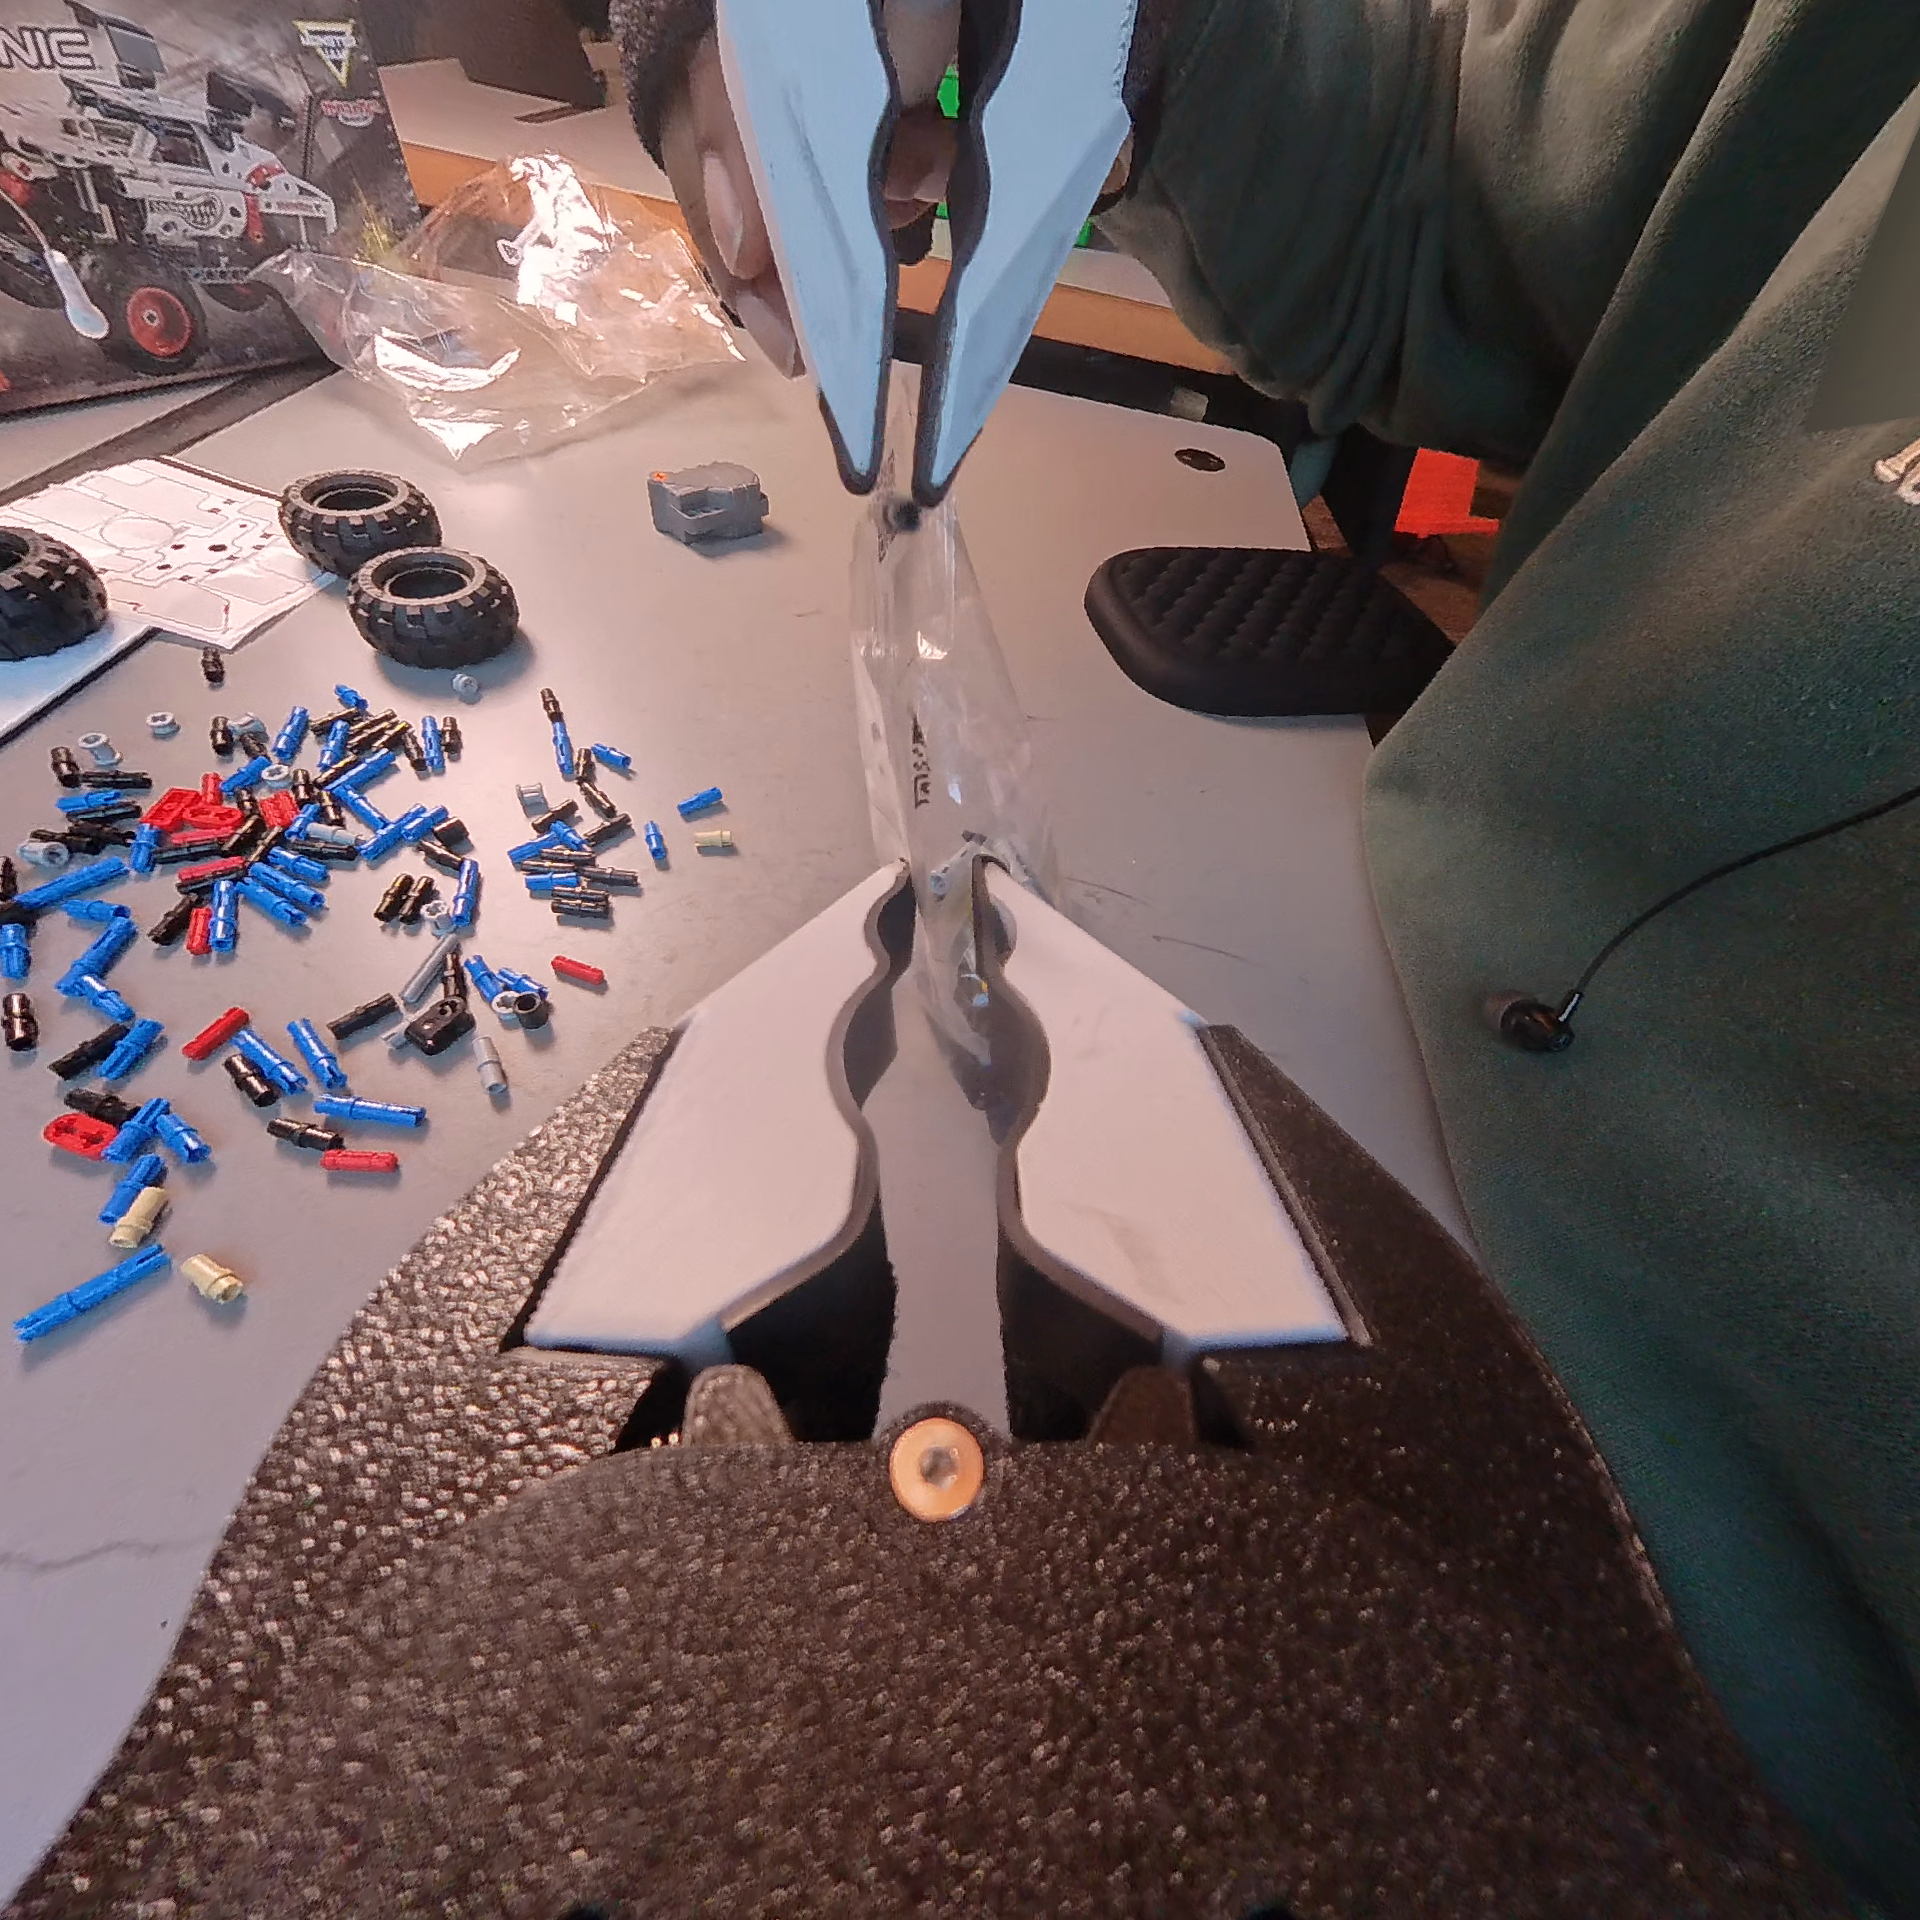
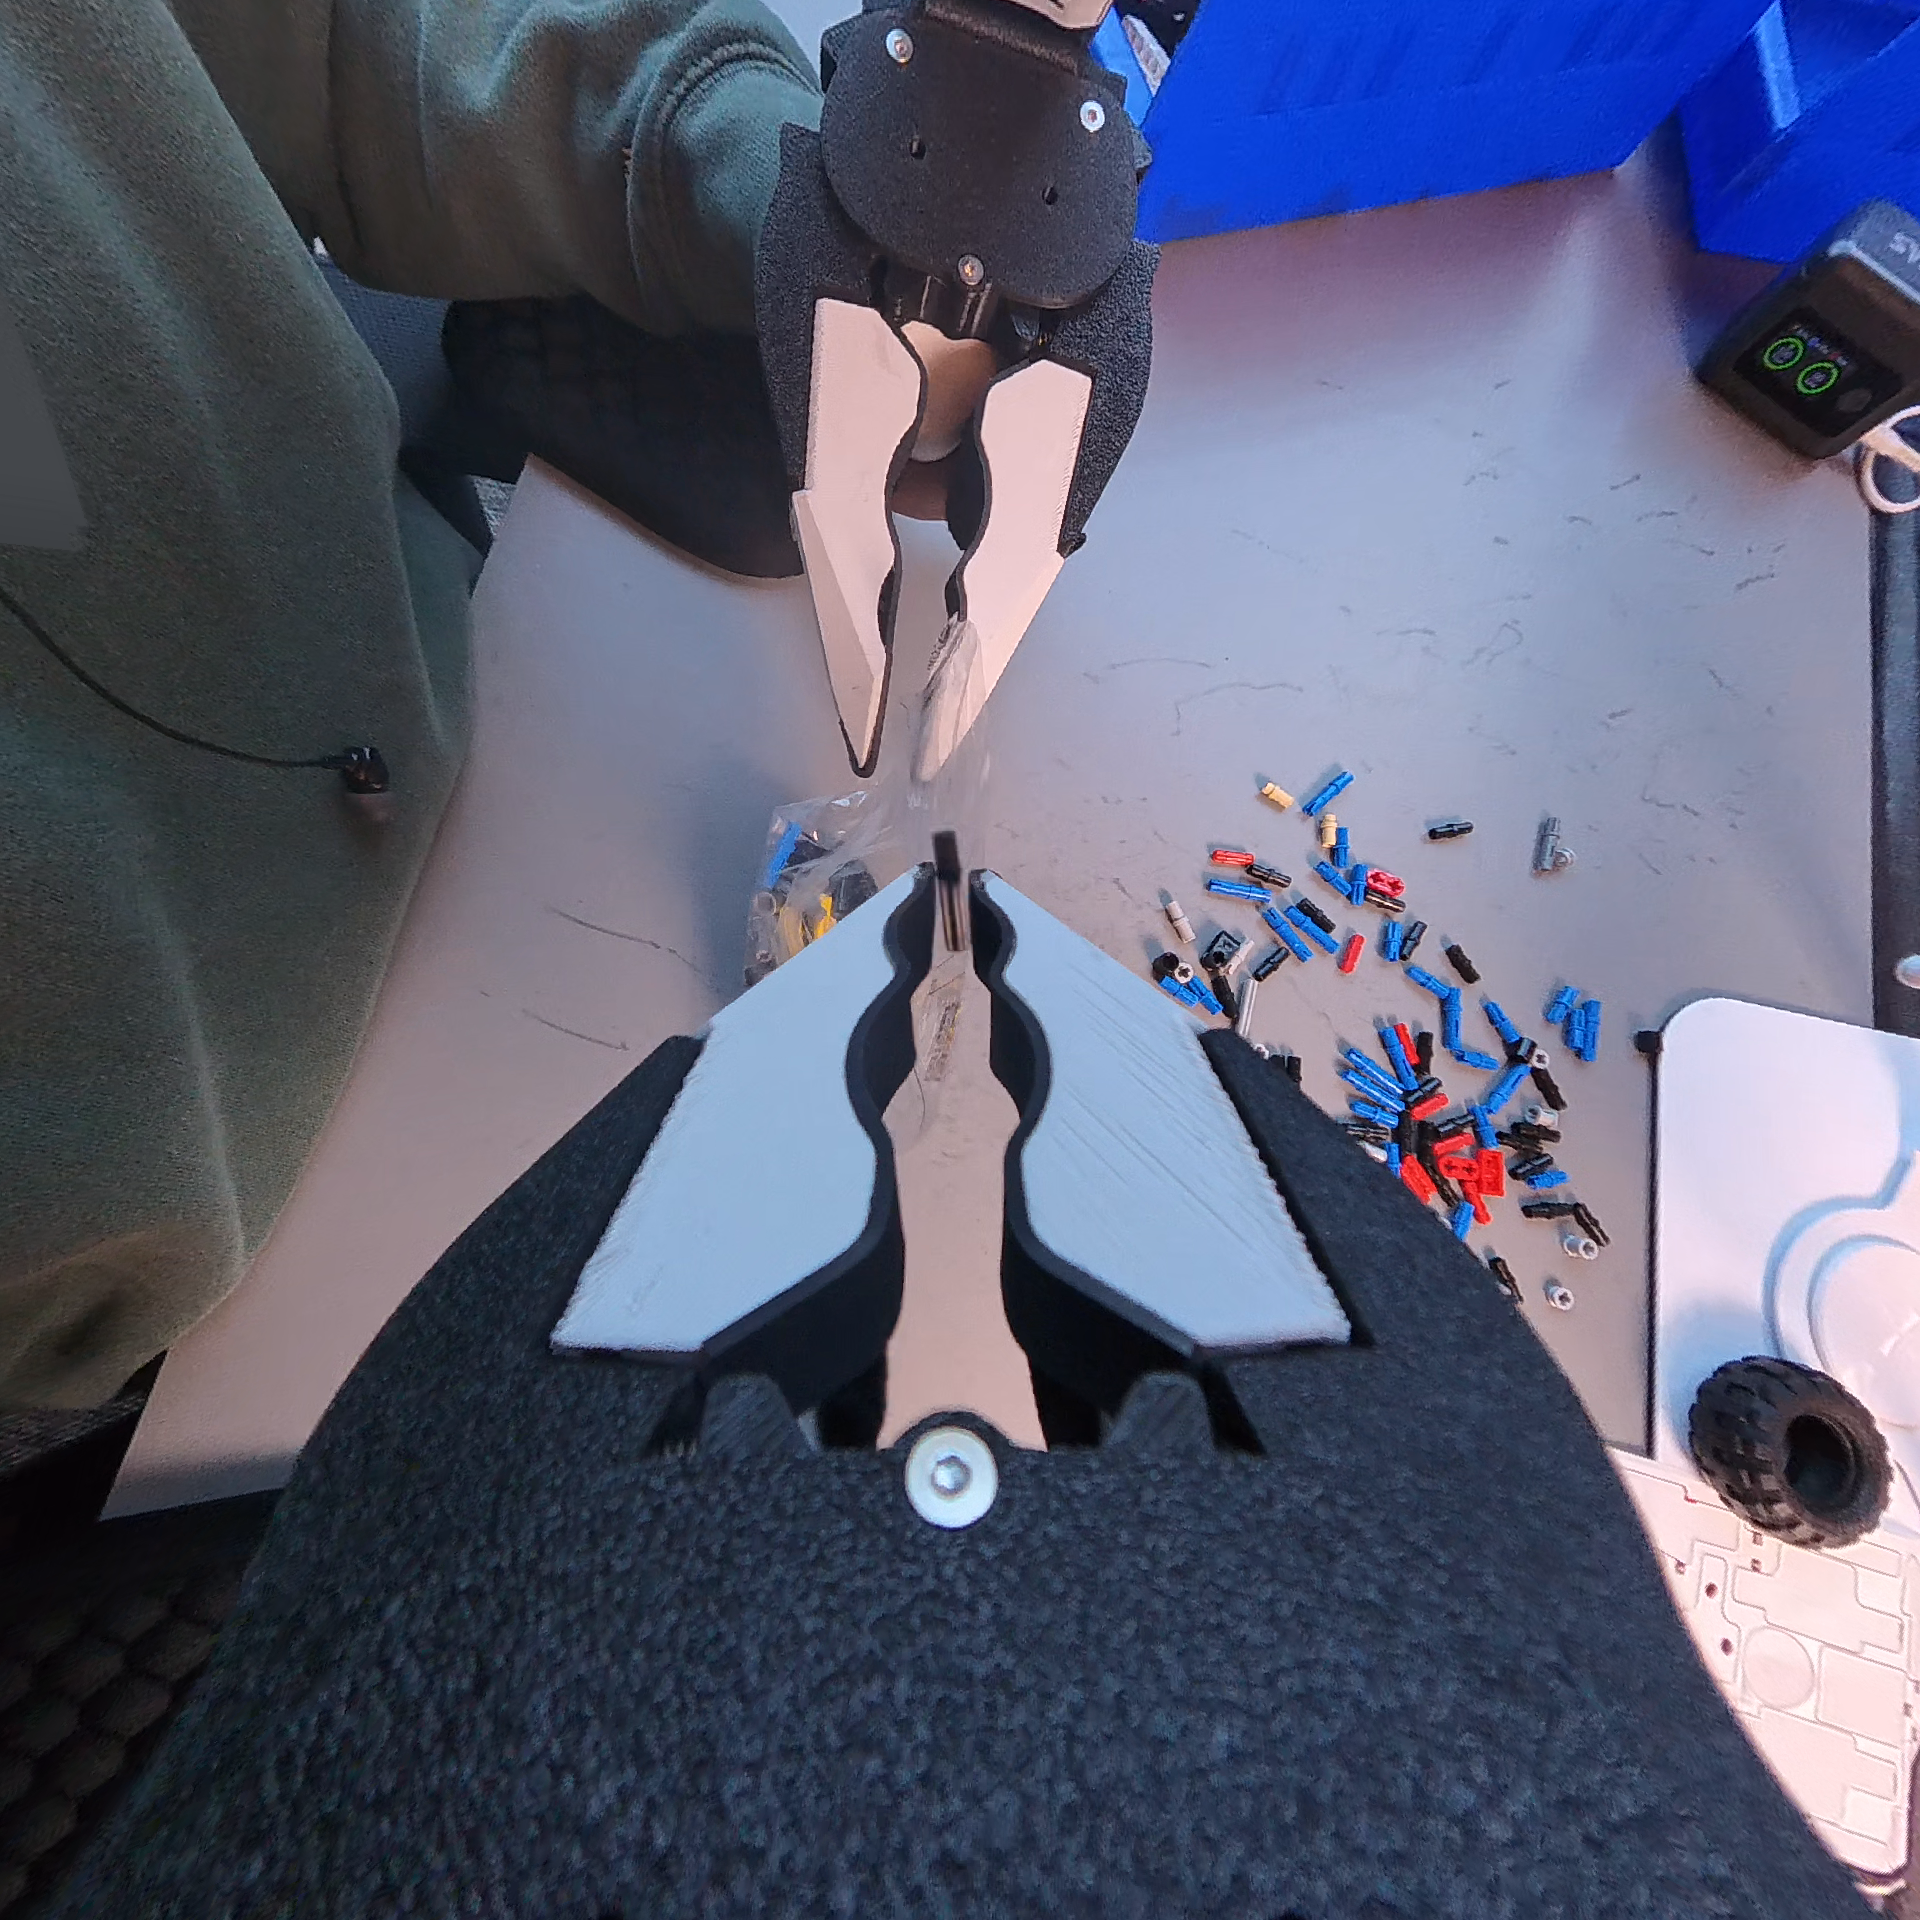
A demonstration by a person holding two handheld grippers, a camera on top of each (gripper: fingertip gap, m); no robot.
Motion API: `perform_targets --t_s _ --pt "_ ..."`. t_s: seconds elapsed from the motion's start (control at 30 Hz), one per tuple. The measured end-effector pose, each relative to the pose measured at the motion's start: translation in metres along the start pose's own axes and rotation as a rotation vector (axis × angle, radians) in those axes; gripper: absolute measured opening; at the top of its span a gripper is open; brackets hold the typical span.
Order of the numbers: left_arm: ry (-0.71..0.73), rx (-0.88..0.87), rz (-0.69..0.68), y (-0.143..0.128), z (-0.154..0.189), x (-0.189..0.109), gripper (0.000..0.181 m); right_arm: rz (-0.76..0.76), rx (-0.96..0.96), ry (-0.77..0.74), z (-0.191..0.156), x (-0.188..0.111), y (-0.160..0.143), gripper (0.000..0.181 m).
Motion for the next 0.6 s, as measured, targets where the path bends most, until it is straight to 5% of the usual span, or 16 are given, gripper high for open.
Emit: perform_targets --t_s 0.37,0.5,0.6 --pt "0.005 -0.002 0.008 0.001 0.000 -0.001 0.010 0.068 -0.014 -0.031 -0.002 -0.022 -0.001 0.021" --pt "0.007 0.000 0.019 0.002 0.000 -0.003 0.003 0.049 0.034 -0.018 -0.014 -0.029 -0.030 0.048" --pt "0.020 -0.001 0.024 0.003 -0.001 -0.002 0.001 0.073 0.099 -0.006 -0.024 -0.008 -0.056 0.038"
Point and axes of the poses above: each gripper's, where its closed fingertips meet, x out along the fingers, y out of its top, z = x × y across the jaws, the point moved 6 cm from there along -x, back along the fingers, and after that the axes turned 10 degrees about y, right-handed, at the moved point
